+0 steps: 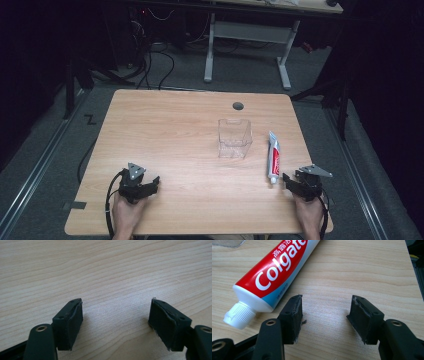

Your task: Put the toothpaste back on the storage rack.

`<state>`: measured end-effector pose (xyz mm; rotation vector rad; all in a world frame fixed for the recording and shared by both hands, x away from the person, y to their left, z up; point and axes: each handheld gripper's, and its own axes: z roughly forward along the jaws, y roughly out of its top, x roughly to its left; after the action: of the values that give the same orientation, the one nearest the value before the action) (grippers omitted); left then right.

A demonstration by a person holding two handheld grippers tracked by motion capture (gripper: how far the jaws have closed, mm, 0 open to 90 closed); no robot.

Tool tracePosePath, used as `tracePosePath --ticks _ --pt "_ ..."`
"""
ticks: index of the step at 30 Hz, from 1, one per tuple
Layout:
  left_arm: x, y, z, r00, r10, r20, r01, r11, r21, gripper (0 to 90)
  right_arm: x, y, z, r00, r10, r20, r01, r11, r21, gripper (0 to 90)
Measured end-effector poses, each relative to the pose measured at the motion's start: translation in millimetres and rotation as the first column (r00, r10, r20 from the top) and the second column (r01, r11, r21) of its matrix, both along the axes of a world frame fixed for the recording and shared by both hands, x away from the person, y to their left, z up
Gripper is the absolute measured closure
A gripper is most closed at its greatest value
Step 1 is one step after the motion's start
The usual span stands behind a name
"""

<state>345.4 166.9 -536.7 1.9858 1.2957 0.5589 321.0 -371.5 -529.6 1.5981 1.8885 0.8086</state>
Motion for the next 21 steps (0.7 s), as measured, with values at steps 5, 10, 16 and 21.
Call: tracePosePath --ticks 5,10,16,21 --pt "-0.3 -0.2 -0.1 1.0000 -0.001 0.001 0.001 1.0000 0.000 27.2 0.0 -0.1 0.1 1.0000 0.004 -0.001 -0.004 1.000 -0.004 42.8" --pt "-0.5 -0.2 0.0 1.0000 -0.007 -0.001 0.007 1.0000 -0.001 26.5 -0.1 0.1 0.0 1.0000 0.006 0.000 -0.006 1.000 -0.003 42.2" --pt "-0.5 -0.2 0.0 1.0000 -0.008 -0.001 0.008 1.0000 -0.002 26.3 0.0 -0.1 0.1 1.0000 0.006 -0.002 -0.006 1.000 -0.003 42.2" --pt "-0.5 -0.4 -0.1 1.0000 -0.009 -0.001 0.009 1.0000 -0.001 25.9 0.0 0.0 0.1 1.0000 0.005 -0.002 -0.005 1.000 -0.003 42.3"
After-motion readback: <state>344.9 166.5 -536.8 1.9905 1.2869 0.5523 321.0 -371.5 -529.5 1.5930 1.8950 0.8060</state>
